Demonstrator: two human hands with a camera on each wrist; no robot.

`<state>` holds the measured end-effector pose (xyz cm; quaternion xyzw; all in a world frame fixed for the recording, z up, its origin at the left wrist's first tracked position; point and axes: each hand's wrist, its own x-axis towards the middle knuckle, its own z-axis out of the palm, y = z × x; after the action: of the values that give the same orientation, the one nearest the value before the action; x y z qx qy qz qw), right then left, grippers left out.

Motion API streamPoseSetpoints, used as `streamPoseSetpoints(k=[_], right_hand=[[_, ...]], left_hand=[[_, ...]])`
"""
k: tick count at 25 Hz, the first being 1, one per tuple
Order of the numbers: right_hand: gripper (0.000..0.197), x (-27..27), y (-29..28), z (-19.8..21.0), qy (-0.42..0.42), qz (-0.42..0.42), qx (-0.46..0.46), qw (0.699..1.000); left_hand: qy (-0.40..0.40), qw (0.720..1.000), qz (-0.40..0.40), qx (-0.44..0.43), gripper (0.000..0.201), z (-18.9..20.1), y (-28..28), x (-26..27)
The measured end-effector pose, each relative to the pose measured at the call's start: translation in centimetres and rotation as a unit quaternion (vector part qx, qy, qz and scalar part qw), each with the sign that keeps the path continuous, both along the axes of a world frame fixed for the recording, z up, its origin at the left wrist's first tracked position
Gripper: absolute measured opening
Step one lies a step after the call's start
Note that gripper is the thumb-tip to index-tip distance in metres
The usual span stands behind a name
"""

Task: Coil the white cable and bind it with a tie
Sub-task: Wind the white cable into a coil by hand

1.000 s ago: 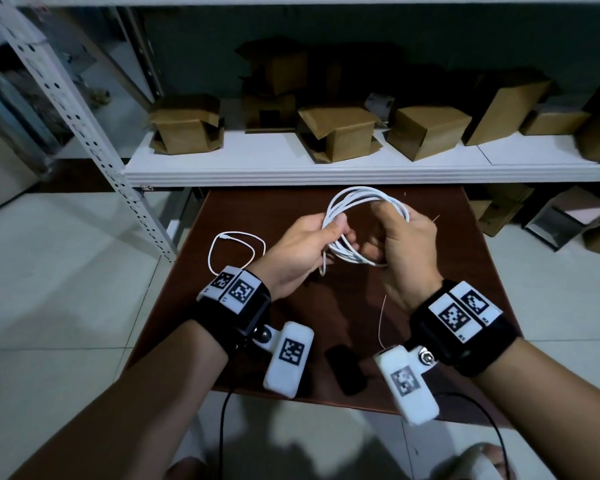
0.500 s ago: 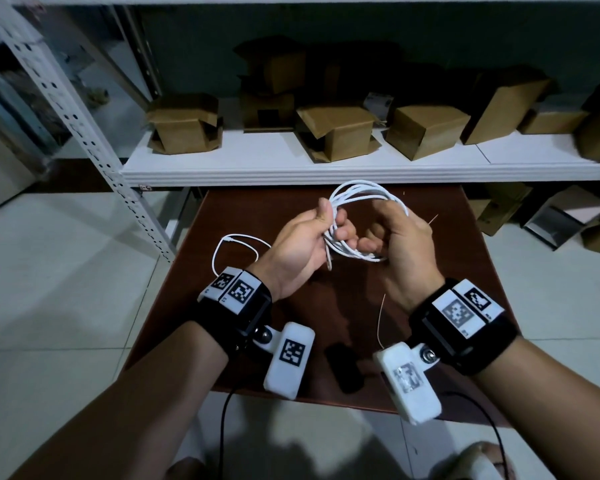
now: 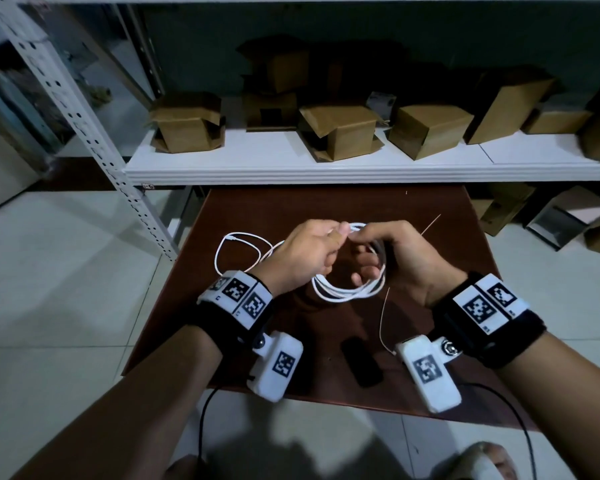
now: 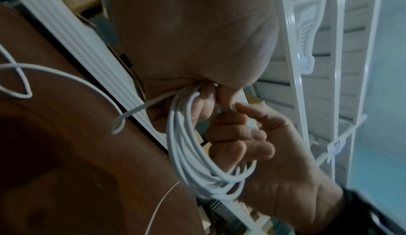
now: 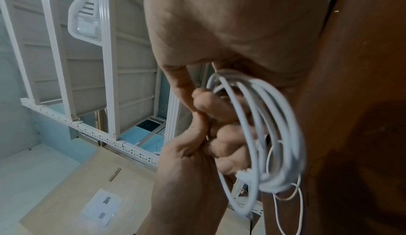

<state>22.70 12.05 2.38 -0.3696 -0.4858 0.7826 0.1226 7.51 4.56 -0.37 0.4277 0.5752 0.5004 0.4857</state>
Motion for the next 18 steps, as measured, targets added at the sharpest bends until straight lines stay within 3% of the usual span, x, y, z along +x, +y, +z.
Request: streamPoseSetpoints(k=[4, 10, 16, 18], right_hand=[[0.025, 0.0, 0.2, 0.5, -0.02, 0.044, 0.039, 0.998], [0.039, -0.8, 0.2, 0.7, 0.03, 0.008, 0.036, 0.999], [0.031, -0.6, -0.4, 0.5, 0.019, -0.004, 0.12, 0.993], [0.026, -0.6, -0.6, 0.6, 0.009, -0.022, 0.104, 0.994]], left_hand=[[-0.022, 0.999, 0.002, -0.024, 0.031, -0.2, -0.2, 0.3], [-0.173, 0.985, -0.001, 0.003, 0.034, 1.7, -0.8, -0.2], [-0.086, 0.996, -0.005, 0.007, 0.049, 1.3, -0.8, -0.2], [-0.104, 0.995, 0.006, 0.0, 0.06, 1.3, -0.6, 0.0]])
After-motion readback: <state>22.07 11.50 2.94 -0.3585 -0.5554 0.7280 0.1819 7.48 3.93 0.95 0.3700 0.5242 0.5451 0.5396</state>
